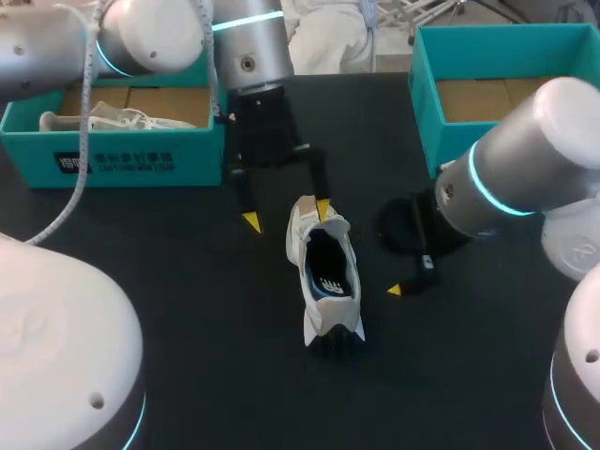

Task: Take the shoe out of the shoebox, open the shoe tongue, remove and reinsert the insole, then place the shoe into the shoebox

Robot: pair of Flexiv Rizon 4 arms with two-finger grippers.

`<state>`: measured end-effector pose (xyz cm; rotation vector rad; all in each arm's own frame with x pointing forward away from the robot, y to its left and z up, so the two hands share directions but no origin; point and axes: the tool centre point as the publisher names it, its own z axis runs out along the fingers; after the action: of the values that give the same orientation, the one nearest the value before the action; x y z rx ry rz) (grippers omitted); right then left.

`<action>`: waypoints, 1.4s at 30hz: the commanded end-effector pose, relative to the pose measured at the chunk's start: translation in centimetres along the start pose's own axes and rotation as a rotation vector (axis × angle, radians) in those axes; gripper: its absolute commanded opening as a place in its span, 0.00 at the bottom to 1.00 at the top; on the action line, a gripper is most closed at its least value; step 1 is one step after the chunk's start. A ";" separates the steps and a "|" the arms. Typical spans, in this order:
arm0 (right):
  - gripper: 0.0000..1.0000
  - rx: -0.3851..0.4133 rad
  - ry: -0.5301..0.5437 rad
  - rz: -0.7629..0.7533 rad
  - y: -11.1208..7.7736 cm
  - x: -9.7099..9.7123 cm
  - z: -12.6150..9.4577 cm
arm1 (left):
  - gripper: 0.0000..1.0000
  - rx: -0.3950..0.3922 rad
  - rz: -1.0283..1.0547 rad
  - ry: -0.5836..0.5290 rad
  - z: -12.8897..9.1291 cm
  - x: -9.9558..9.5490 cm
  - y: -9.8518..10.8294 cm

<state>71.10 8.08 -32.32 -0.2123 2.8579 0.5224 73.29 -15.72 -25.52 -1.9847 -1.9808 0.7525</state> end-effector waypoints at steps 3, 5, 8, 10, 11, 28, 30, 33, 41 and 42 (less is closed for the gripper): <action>1.00 -0.062 0.034 0.014 -1.9 0.1 -7.3 | 1.00 -0.020 -0.016 0.017 -0.1 0.4 -0.7; 1.00 -0.060 0.039 0.012 -2.2 0.1 -8.1 | 1.00 -0.029 -0.027 0.026 0.2 0.4 -1.0; 1.00 -0.045 0.066 0.012 -2.8 0.1 -9.7 | 1.00 -0.030 -0.030 0.033 0.3 0.7 -1.3; 1.00 -0.045 0.076 0.003 -3.2 0.2 -10.8 | 1.00 -0.032 -0.035 0.042 0.4 0.8 -1.5; 1.00 -0.062 0.073 0.003 -3.3 0.3 -11.3 | 1.00 -0.040 -0.040 0.044 0.4 0.9 -1.5; 1.00 -0.026 0.082 0.009 -3.8 0.2 -13.6 | 0.00 -0.090 -0.016 0.077 0.1 -0.5 -3.5; 1.00 -0.026 0.082 0.009 -3.8 0.2 -13.6 | 0.00 -0.100 0.016 0.069 0.5 -1.0 -3.5; 1.00 -0.026 0.082 0.009 -3.8 0.2 -13.6 | 0.00 -0.130 0.037 0.085 1.6 -1.8 -3.2; 1.00 -0.026 0.082 0.009 -3.8 0.2 -13.6 | 0.00 -0.183 0.095 0.139 5.5 -2.6 -2.3; 1.00 -0.026 0.082 0.009 -3.8 0.2 -13.6 | 0.00 -0.201 0.104 0.141 5.9 -2.6 -2.2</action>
<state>68.97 -0.43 -21.12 -0.2322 2.9354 0.5701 69.13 -18.46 -27.61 -2.1887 -1.9447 0.4563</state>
